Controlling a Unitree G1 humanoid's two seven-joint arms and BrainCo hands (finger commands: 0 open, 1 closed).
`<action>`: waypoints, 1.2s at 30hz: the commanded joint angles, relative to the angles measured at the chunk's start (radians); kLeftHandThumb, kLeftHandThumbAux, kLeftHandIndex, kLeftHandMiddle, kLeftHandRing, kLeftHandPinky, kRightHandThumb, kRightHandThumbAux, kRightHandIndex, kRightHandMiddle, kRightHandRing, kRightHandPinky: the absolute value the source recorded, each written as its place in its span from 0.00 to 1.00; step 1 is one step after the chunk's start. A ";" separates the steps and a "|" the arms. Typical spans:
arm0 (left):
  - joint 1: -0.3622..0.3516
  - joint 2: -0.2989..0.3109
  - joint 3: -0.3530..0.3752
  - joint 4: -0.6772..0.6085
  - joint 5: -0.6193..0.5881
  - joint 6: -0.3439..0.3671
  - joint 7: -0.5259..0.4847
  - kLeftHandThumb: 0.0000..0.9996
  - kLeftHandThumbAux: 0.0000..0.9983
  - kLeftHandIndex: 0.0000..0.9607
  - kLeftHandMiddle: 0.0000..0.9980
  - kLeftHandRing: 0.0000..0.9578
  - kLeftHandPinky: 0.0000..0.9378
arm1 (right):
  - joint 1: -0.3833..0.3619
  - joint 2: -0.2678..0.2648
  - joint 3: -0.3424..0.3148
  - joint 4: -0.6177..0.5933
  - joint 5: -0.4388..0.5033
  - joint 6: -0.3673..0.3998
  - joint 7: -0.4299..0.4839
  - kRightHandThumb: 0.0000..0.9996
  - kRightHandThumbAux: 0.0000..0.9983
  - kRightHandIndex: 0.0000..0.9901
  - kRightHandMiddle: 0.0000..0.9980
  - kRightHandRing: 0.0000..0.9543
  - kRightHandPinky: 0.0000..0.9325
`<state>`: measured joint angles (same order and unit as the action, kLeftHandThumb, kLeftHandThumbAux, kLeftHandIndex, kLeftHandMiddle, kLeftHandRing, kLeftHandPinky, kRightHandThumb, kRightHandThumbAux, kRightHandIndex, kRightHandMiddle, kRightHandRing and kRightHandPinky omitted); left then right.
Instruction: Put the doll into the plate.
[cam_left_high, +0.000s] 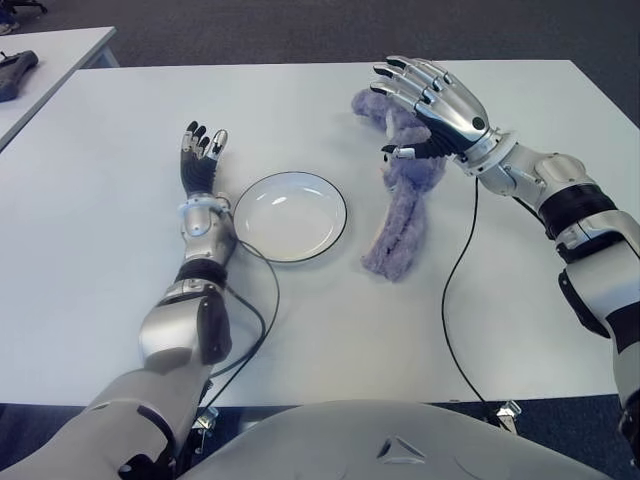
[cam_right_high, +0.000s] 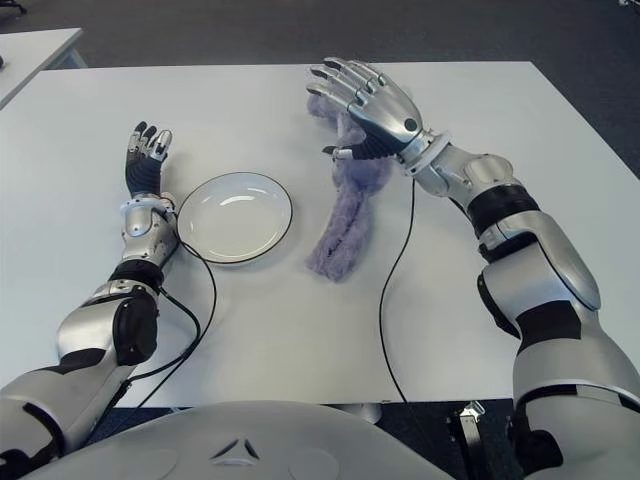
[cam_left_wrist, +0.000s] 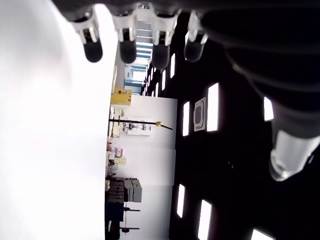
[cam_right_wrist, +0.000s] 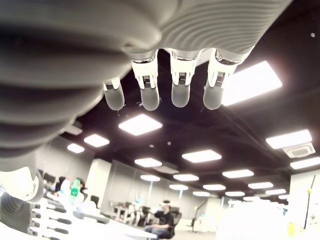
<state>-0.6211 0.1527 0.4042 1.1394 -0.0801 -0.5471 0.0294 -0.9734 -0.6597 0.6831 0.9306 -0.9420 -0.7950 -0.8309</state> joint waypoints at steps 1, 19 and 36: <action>0.280 -0.104 0.029 0.166 -0.045 0.028 -0.024 0.00 0.56 0.04 0.10 0.05 0.00 | 0.057 -0.022 -0.018 -0.017 -0.009 -0.045 -0.011 0.27 0.50 0.06 0.02 0.01 0.03; 0.285 -0.102 0.041 0.162 -0.051 0.018 -0.044 0.00 0.56 0.04 0.09 0.05 0.00 | 0.150 -0.055 -0.019 -0.020 -0.002 -0.065 0.017 0.26 0.48 0.07 0.03 0.01 0.03; 0.287 -0.100 0.051 0.160 -0.059 0.017 -0.056 0.00 0.57 0.04 0.09 0.05 0.00 | 0.211 -0.052 -0.018 -0.006 -0.009 -0.073 0.023 0.31 0.49 0.10 0.05 0.03 0.04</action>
<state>-0.6211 0.1536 0.4179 1.1394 -0.0822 -0.5462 0.0148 -0.8138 -0.7121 0.6675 0.9111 -0.9391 -0.8413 -0.8282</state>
